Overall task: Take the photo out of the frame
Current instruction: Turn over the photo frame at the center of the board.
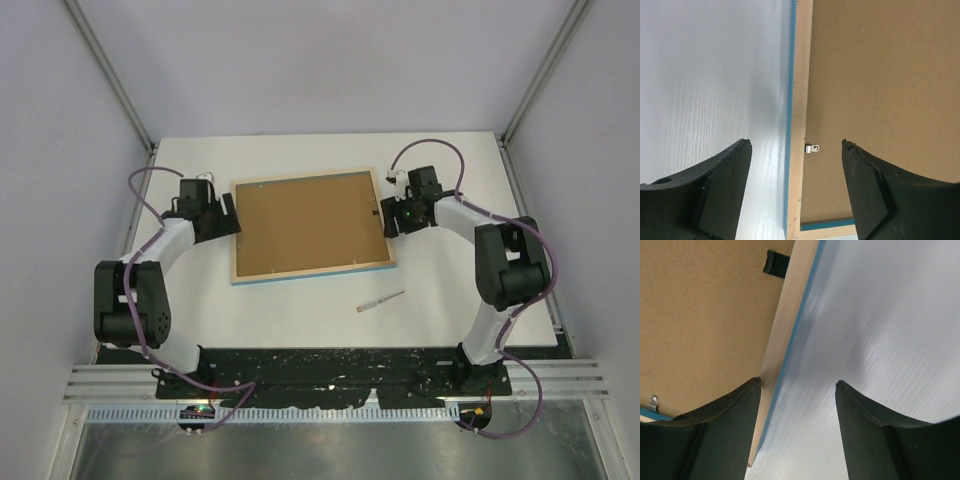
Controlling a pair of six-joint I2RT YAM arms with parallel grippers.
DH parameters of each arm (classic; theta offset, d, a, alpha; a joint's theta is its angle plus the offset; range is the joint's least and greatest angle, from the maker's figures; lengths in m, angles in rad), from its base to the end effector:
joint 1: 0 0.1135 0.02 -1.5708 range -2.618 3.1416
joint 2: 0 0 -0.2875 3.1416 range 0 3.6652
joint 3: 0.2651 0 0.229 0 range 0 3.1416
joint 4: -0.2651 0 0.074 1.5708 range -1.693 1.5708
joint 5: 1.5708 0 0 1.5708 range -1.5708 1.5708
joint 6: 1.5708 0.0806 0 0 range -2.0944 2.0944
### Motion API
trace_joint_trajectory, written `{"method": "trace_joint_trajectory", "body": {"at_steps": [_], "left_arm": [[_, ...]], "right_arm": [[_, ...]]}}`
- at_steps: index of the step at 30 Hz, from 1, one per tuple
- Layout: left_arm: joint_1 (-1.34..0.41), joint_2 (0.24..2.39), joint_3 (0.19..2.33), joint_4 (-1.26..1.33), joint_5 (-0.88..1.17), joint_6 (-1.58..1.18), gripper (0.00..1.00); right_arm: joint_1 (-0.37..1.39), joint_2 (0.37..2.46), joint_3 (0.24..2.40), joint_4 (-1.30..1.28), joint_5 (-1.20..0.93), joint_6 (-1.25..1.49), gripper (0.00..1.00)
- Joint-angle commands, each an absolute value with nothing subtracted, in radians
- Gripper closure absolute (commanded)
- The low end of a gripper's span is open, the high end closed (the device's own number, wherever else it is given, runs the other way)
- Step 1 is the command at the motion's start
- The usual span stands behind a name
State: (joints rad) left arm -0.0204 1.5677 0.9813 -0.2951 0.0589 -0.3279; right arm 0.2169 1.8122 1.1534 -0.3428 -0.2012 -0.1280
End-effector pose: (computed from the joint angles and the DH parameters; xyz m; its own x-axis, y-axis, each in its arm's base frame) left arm 0.3345 -0.0116 0.2095 -0.7490 -0.3063 -0.5875 -0.1937 0.9492 -0.2478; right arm 0.3702 0.0981 0.1760 -0.7755 -0.2990 -0.5560 -0.4185 0.9029 0.0982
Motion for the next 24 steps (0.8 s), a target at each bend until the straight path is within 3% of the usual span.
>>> {"method": "trace_joint_trajectory", "body": {"at_steps": [1, 3, 24], "left_arm": [[-0.028, 1.493, 1.017, -0.302, 0.017, -0.290, 0.23], [-0.029, 1.464, 1.017, -0.305, 0.020, -0.275, 0.03], [-0.028, 1.040, 0.950, -0.532, -0.018, -0.005, 0.00]], "right_arm": [[0.227, 1.853, 1.215, -0.316, -0.167, -0.087, 0.34], [0.227, 1.856, 1.229, -0.319, -0.185, -0.074, 0.34], [0.244, 1.826, 1.106, -0.347, -0.037, -0.077, 0.39]]}}
